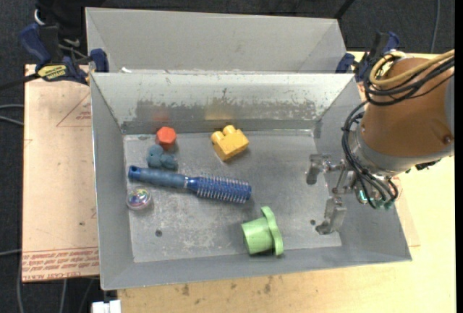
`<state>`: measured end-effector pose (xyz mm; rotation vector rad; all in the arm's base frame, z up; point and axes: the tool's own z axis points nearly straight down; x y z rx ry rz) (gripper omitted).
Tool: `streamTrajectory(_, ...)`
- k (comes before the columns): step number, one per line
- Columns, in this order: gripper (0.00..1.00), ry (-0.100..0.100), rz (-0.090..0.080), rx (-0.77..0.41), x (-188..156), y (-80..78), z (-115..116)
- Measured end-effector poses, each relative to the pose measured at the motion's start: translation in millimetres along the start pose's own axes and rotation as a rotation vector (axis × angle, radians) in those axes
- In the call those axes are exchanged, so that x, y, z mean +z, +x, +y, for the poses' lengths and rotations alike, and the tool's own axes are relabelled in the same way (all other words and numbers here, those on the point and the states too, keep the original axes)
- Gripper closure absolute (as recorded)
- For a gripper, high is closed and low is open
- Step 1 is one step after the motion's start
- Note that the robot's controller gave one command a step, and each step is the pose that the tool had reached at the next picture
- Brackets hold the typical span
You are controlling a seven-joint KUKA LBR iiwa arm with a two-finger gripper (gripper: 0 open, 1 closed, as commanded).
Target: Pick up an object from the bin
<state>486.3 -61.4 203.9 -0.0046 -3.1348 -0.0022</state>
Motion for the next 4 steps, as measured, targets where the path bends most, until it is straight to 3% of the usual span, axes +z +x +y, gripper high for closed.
streamTrajectory(1,0.00,-0.001,-0.003,-0.217,71,-7.4,74)
streamTrajectory(2,0.00,0.000,-0.033,-0.234,133,-0.9,110)
streamTrajectory(3,1.00,0.001,-0.027,-0.233,130,0.0,109)
streamTrajectory(4,1.00,0.001,-0.018,-0.159,-26,-24.8,110)
